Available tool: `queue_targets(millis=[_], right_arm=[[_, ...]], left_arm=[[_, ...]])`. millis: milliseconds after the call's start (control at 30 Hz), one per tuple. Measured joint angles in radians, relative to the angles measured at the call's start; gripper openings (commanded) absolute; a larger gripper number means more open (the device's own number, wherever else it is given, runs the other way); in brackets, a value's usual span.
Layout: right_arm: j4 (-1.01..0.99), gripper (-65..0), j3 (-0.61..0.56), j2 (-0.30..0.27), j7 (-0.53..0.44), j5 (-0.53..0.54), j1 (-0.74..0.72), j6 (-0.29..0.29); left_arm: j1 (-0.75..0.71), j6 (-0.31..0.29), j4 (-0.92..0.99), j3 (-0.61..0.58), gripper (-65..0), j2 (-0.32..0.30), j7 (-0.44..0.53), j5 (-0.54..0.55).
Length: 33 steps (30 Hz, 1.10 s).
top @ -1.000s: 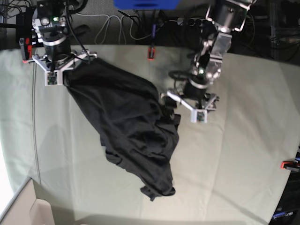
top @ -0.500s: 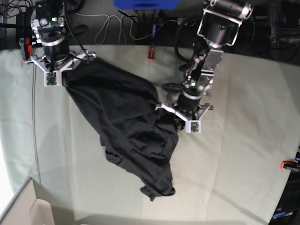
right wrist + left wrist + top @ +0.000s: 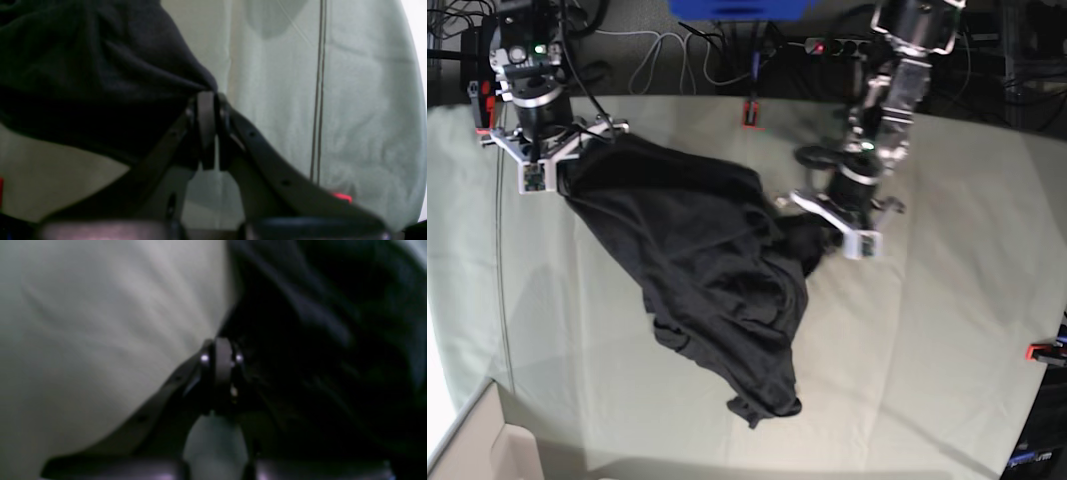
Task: Layout the t-shirt on the table in an organized manner, then fold the t-shirt properly
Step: 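Pull the held edges apart with both grippers to spread the shirt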
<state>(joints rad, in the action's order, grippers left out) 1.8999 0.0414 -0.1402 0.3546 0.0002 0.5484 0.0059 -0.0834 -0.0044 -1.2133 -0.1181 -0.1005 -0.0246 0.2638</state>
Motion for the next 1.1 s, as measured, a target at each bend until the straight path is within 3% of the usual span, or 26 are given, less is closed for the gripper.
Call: queue_targets(millis=[200, 467, 533, 800, 1100], right_arm=[[0.001, -65.0, -0.070, 0.000, -0.003, -0.001, -0.051, 0.000], [0.000, -65.0, -0.265, -0.001, 0.018, 0.000, -0.107, 0.000], [-0.003, -65.0, -0.313, -0.001, 0.092, 0.000, -0.123, 0.000], [-0.132, -65.0, -0.470, -0.004, 0.113, -0.004, -0.151, 0.000], [-0.080, -41.0, -0.521, -0.013, 0.110, -0.004, -0.092, 0.000]], left_arm=[[-0.066, 0.000, -0.094, 0.280, -64.9, -0.019, -0.009, 0.000], [-0.082, 0.001, -0.138, 0.653, -64.9, -0.010, -0.003, 0.003], [-0.083, 0.000, -0.130, 0.705, -64.9, -0.009, -0.008, 0.002], [-0.063, -0.005, 0.034, 0.800, -64.6, -0.013, -0.001, 0.003], [-0.022, -0.003, 0.158, 0.820, -64.1, -0.035, -0.003, 0.002]])
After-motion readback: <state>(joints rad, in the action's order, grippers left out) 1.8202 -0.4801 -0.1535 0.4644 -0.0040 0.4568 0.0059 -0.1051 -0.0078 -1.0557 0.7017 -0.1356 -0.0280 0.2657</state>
